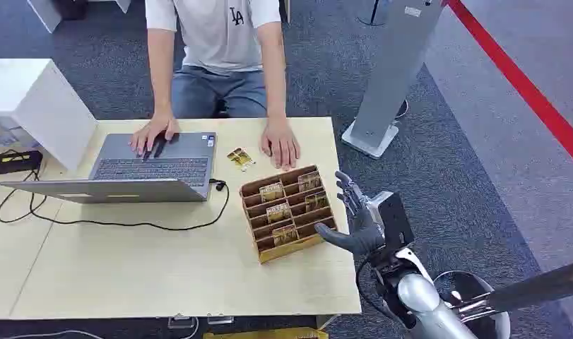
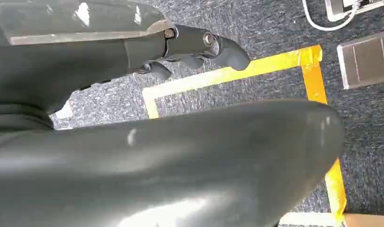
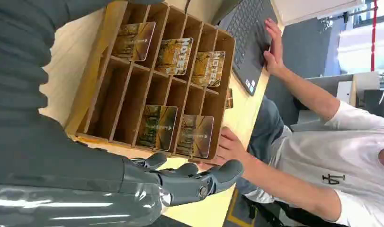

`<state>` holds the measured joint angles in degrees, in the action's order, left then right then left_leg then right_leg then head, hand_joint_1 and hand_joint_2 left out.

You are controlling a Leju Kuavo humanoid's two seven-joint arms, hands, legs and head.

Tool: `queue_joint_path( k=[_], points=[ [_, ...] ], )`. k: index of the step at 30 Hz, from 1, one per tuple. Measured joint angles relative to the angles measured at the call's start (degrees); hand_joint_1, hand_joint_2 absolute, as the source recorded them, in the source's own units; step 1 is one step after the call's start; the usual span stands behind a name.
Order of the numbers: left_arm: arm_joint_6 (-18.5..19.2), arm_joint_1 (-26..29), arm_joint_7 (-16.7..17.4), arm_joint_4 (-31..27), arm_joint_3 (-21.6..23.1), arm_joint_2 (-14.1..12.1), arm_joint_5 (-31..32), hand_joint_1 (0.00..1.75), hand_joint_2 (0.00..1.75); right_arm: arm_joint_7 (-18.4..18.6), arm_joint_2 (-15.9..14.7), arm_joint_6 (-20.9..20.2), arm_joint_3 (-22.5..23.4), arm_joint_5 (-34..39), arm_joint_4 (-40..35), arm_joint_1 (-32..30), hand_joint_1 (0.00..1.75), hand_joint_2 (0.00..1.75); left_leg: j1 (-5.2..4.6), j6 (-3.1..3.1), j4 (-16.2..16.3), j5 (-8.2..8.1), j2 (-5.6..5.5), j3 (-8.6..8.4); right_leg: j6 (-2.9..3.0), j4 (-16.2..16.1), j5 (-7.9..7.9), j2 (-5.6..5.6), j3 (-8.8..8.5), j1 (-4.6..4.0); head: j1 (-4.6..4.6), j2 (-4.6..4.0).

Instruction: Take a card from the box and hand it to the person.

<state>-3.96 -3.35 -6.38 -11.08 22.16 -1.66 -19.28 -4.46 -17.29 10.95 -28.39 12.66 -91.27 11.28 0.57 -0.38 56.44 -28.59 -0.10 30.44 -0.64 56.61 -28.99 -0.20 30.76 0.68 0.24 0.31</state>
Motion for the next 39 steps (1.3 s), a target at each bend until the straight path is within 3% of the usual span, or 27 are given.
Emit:
queue_joint_path(
  k=[11, 14, 17, 19, 21, 22, 23, 24, 29, 34, 37, 38, 39],
  points=[
    [-0.1, 0.0, 0.0, 0.0, 0.1, -0.1, -0.3, 0.00, 0.00, 0.0, 0.1, -0.2, -0.1, 0.0, 0.0, 0.7, 0.00, 1.75, 0.00, 0.00, 0.0, 0.00, 0.00, 0.00, 0.00, 0.0, 0.00, 0.00, -0.01, 0.00, 0.00, 0.00],
    [-0.1, 0.0, 0.0, 0.0, 0.1, -0.1, -0.7, 0.00, 0.00, 0.6, 0.1, 1.6, -0.1, -3.1, 0.0, 0.8, 0.00, 1.75, 0.00, 0.00, 0.0, 0.00, 0.00, 0.01, 0.00, 0.0, 0.00, 0.00, -0.01, 0.00, -0.02, 0.00],
    [-0.3, 0.0, 0.0, 0.0, 0.2, -0.2, -1.3, 0.00, 0.00, 4.8, 0.1, 6.4, -0.5, -16.9, -0.2, 1.4, 0.00, 1.75, 0.00, 0.00, 0.0, 0.00, 0.00, 0.01, 0.00, 0.0, 0.00, 0.00, -0.01, 0.00, 0.00, 0.00],
    [-0.3, 0.0, 0.0, 0.0, 0.2, -0.2, -1.6, 0.00, 0.00, 12.1, 0.1, 9.2, -1.2, -35.6, -0.8, 2.1, 0.00, 1.75, 0.00, 0.00, 0.0, 0.00, 0.00, 0.00, 0.00, 0.0, 0.00, 0.00, -0.02, 0.00, -0.02, 0.00],
    [-0.2, 0.0, 0.2, 0.0, 0.2, -0.2, -1.9, 0.00, 0.00, 17.2, 0.1, 8.5, -1.9, -51.8, -2.2, 2.0, 0.00, 1.75, 0.00, 0.00, 0.0, 0.00, 0.00, 0.01, 0.00, 0.0, 0.00, -0.01, -0.01, 0.00, 0.04, 0.00],
    [-0.2, 0.0, 0.2, 0.0, 0.3, -0.2, -1.9, 0.00, 0.00, 19.0, 0.3, 7.8, -2.4, -57.6, -3.0, 2.0, 0.54, 1.75, 0.00, 0.00, 0.0, 0.00, -0.01, 0.00, 0.00, 0.0, 0.00, -0.01, -0.01, 0.00, 0.09, 0.00],
    [-0.2, -0.1, 0.2, 0.0, 0.3, -0.2, -1.9, 0.00, 0.00, 20.5, 0.4, 6.7, -2.8, -61.2, -3.6, 2.0, 1.40, 1.75, 0.00, 0.00, 0.0, 0.00, -0.01, 0.00, 0.00, 0.0, 0.00, 0.00, -0.01, 0.00, 0.02, 0.00],
    [-0.1, -0.1, 0.2, 0.0, 0.4, -0.2, -1.9, 0.00, 0.00, 21.4, 0.5, 5.8, -3.1, -63.4, -4.0, 2.0, 1.50, 1.75, 0.00, 0.00, 0.0, 0.00, -0.01, 0.00, 0.00, 0.0, 0.00, 0.00, -0.01, 0.00, -0.02, 0.00],
    [0.2, -0.2, 0.0, 0.0, 1.1, -0.2, -1.9, 0.00, 0.00, 24.2, 1.9, 0.6, -5.3, -74.9, -6.3, 1.6, 1.52, 1.75, 0.01, 0.00, 0.0, 0.00, 0.00, 0.00, 0.00, 0.0, 0.00, -0.01, -0.01, -0.01, -0.09, 0.00],
    [0.2, -0.3, -0.2, 0.0, 1.6, -0.2, -1.8, 0.00, 0.00, 24.7, 3.1, -3.4, -7.6, -80.2, -6.6, 1.4, 1.45, 1.75, 0.01, 0.00, 0.0, 0.00, -0.01, 0.01, 0.00, 0.0, 0.00, 0.00, -0.02, 0.00, 0.09, 0.00],
    [0.5, -0.8, -0.2, 0.0, 2.1, -0.2, -1.8, 0.00, 0.00, 24.5, 4.4, -5.7, -9.3, -81.8, -5.6, 1.5, 1.29, 1.75, 0.01, 0.00, 0.0, 0.01, -0.01, 0.01, 0.00, 0.0, 0.00, -0.03, -0.03, 0.00, 0.07, 0.00],
    [0.5, -0.9, -0.1, 0.0, 2.1, -0.2, -1.8, 0.00, 0.00, 24.5, 4.8, -5.9, -9.7, -82.1, -5.2, 1.5, 1.03, 1.75, 0.01, 0.00, 0.0, 0.01, -0.01, 0.01, 0.00, 0.0, 0.00, -0.02, -0.02, 0.00, 0.07, 0.00],
    [0.6, -1.0, 0.0, 0.0, 2.2, -0.2, -1.8, 0.00, 0.00, 24.5, 5.1, -6.2, -10.1, -82.2, -4.6, 1.6, 0.98, 1.75, 0.01, 0.00, 0.0, 0.01, -0.01, 0.01, 0.00, 0.0, 0.00, -0.02, -0.03, 0.00, 0.02, 0.00]
  ],
)
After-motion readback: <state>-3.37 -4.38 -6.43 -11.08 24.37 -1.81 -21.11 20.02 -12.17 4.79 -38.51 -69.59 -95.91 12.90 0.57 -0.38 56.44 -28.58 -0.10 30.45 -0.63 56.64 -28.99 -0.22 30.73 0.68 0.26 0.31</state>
